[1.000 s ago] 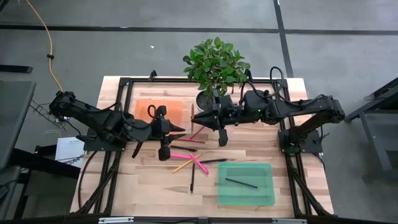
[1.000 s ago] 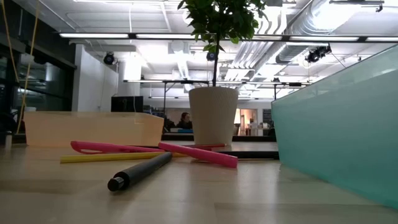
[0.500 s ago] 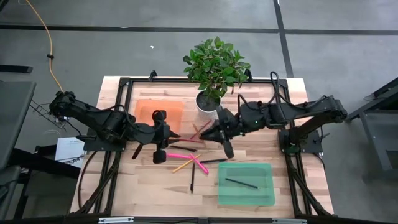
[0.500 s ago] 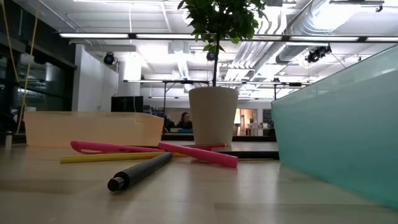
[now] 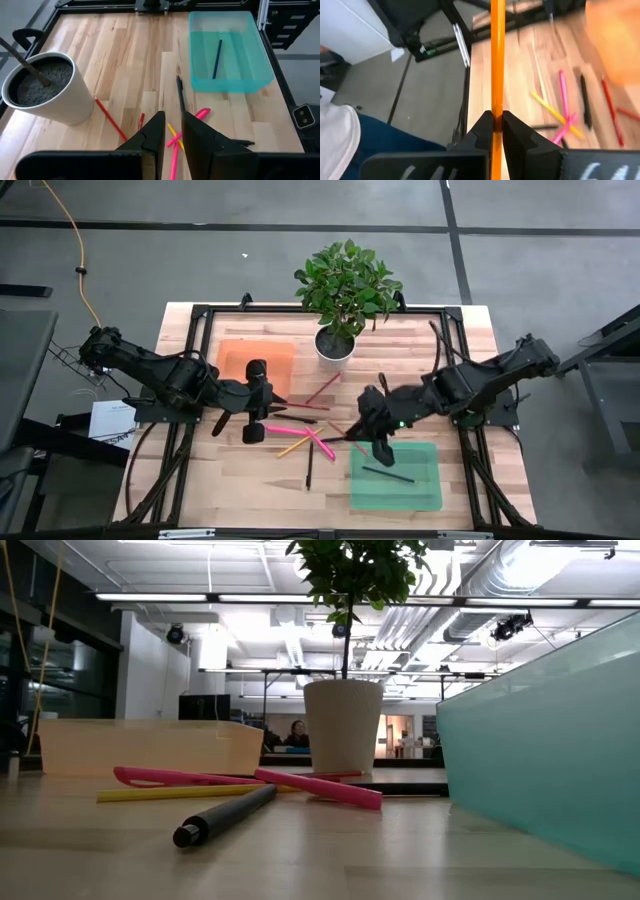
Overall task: Sort pens & pencils
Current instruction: Put the orange pencil into the green bin
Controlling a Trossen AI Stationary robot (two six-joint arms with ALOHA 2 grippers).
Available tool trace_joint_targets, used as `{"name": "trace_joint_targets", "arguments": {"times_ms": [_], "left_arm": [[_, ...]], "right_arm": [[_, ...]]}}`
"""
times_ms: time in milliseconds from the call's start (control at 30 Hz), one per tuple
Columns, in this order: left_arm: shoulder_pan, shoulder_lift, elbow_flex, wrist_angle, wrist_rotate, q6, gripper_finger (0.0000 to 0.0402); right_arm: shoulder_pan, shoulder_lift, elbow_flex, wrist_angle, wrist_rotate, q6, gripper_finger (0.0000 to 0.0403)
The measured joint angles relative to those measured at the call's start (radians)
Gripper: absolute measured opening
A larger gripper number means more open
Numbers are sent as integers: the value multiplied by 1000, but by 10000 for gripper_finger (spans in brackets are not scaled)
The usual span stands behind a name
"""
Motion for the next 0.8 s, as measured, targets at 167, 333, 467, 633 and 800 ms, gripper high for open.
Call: {"name": "trace_joint_targets", "arguments": {"times_ms": [167,333,467,633,800], "left_arm": [[0,0,0,1,3,0,51],[0,0,0,2,11,1,51],[0,0,0,2,32,16,51],[0,0,0,2,42,24,51],[0,0,0,2,47,27,51]], "right_arm": [[68,48,0,-63,35,74,9],[120,126,-1,-146,41,131,9],[160,184,-1,-216,39,175,9],[203,216,-1,-285,38,230,9],[240,222,-33,-334,40,302,9]]}}
